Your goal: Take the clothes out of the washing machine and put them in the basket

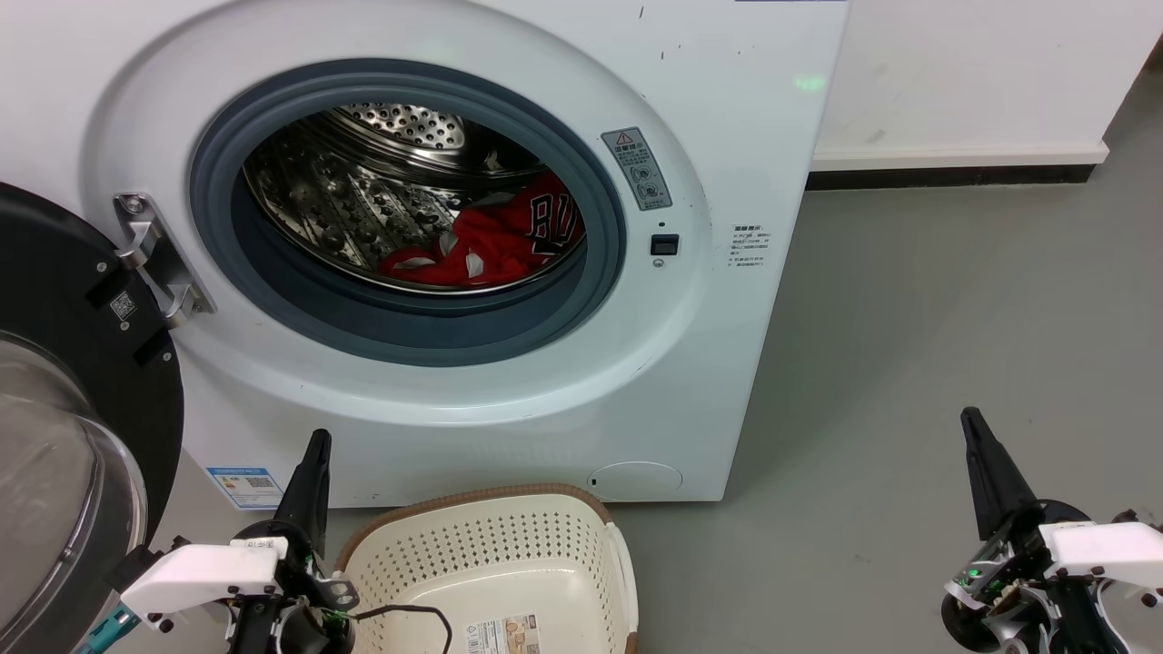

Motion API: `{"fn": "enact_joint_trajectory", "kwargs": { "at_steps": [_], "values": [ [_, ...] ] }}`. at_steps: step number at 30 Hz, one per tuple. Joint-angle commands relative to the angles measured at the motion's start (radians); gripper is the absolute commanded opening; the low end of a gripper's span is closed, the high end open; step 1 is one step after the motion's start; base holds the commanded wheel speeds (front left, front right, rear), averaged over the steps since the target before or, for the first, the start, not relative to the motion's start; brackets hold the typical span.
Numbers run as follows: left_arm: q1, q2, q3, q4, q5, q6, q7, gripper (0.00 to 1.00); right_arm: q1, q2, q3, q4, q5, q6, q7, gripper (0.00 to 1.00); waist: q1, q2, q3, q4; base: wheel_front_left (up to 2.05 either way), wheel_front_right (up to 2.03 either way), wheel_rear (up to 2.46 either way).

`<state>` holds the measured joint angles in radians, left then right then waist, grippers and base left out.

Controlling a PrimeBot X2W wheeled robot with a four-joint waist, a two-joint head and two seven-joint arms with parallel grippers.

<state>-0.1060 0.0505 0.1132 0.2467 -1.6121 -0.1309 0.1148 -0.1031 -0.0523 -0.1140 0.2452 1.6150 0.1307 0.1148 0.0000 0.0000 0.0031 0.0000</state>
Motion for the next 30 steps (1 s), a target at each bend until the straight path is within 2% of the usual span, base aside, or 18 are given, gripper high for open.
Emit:
{"fn": "enact_joint_trajectory", "kwargs": {
  "at_steps": [1,8,9,20,25,30],
  "values": [
    [-0.006,-0.001,0.002,-0.004,-0.002,-0.002,0.001,0.00,-0.014,0.003,0.001,0.001,-0.005,0.000,-0.002,0.00,0.0000,0.0000,0.000,0.000,0.00,0.00,0.00],
    [-0.006,-0.001,0.002,-0.004,-0.001,-0.002,0.001,0.00,-0.014,0.003,0.001,0.001,-0.005,0.000,-0.002,0.00,0.0000,0.0000,0.000,0.000,0.00,0.00,0.00],
    [0.001,0.000,-0.001,0.003,0.000,0.000,0.000,1.00,0.002,0.000,0.000,0.002,0.000,0.000,0.000,1.00,0.0000,0.0000,0.000,0.000,0.00,0.00,0.00],
    [0.010,-0.001,-0.035,-0.033,0.049,0.000,-0.052,1.00,0.029,0.000,0.016,-0.050,-0.033,0.000,-0.052,1.00,0.0001,0.0000,0.000,-0.003,0.00,0.00,0.00],
    [0.010,0.000,-0.044,-0.066,0.129,0.000,-0.076,1.00,0.040,0.000,0.018,-0.085,-0.112,0.000,-0.076,1.00,0.0001,0.0000,0.000,-0.004,0.00,0.00,0.00],
    [0.007,0.000,-0.048,-0.104,0.237,0.000,-0.098,1.00,0.050,0.001,0.021,-0.127,-0.237,0.000,-0.098,1.00,0.0001,0.0000,0.001,-0.005,0.00,0.00,0.00]
  ]
}}
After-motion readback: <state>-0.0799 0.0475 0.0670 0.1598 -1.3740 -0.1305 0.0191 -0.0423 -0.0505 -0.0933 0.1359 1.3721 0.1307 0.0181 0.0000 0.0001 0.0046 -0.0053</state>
